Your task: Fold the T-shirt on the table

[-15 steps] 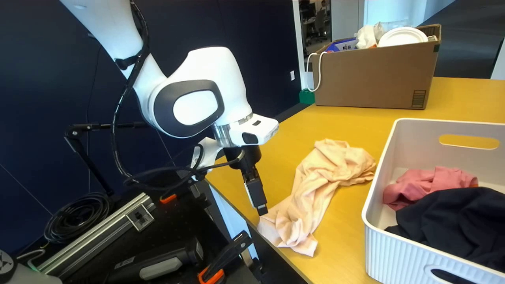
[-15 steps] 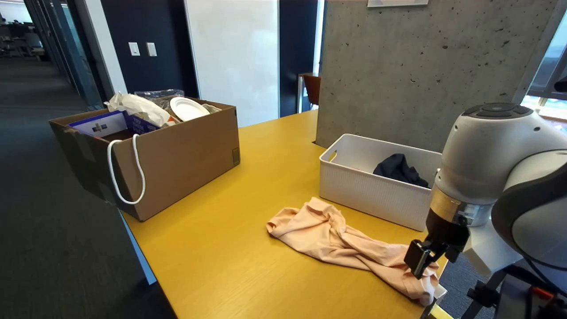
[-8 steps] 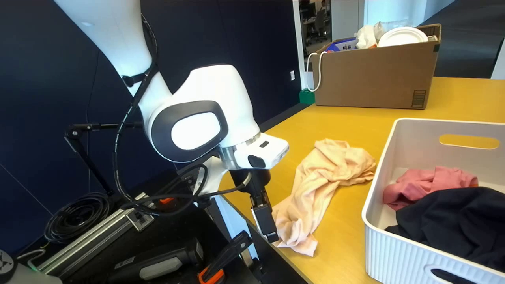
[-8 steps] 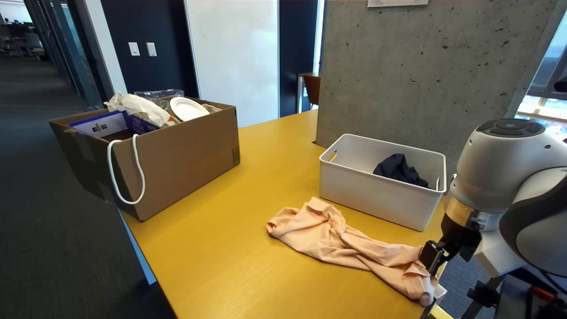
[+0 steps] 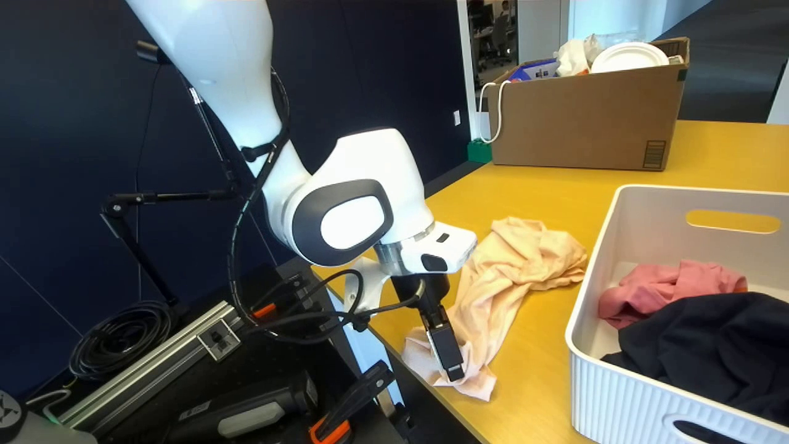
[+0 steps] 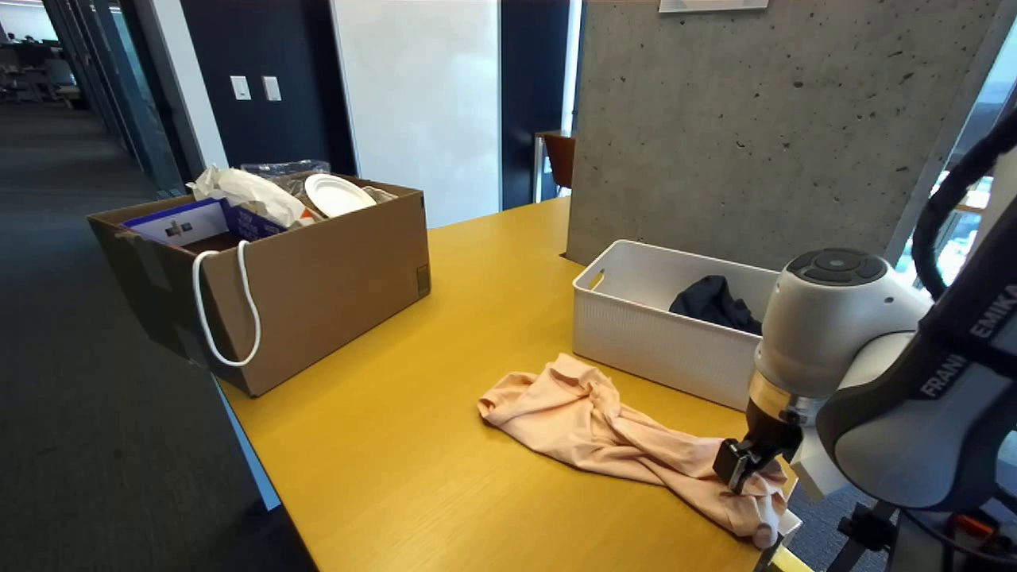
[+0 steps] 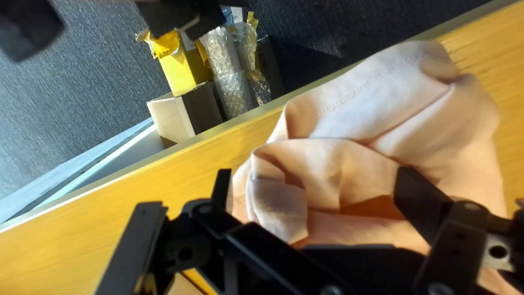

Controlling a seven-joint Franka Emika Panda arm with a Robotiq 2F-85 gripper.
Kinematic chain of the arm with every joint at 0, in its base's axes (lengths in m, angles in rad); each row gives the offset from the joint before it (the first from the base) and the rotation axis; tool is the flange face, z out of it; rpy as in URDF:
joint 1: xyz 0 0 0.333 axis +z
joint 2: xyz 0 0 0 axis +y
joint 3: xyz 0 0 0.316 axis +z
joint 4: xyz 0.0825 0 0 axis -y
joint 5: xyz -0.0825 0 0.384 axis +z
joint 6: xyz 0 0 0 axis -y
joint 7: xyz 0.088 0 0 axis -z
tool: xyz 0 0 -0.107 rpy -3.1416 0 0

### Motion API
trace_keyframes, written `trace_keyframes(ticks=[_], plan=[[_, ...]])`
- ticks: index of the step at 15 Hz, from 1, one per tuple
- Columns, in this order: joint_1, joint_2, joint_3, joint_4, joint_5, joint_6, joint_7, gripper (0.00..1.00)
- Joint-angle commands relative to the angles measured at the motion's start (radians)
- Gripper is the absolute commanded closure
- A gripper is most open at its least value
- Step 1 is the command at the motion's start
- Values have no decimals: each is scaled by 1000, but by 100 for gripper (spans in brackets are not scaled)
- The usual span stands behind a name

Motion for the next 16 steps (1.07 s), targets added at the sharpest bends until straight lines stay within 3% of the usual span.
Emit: trace_keyframes(ticks=[1, 3, 4, 5, 14, 16], plan=[[-18, 90, 27, 82, 44, 3, -34, 0], [-17, 124, 31, 97, 51, 17, -36, 0], [-15, 133, 30, 98, 51, 20, -38, 25], [-16, 140, 31, 99, 52, 23, -39, 26], [29, 84, -11, -10, 75, 94, -40, 94], [65, 24, -39, -86, 91, 138, -43, 100]])
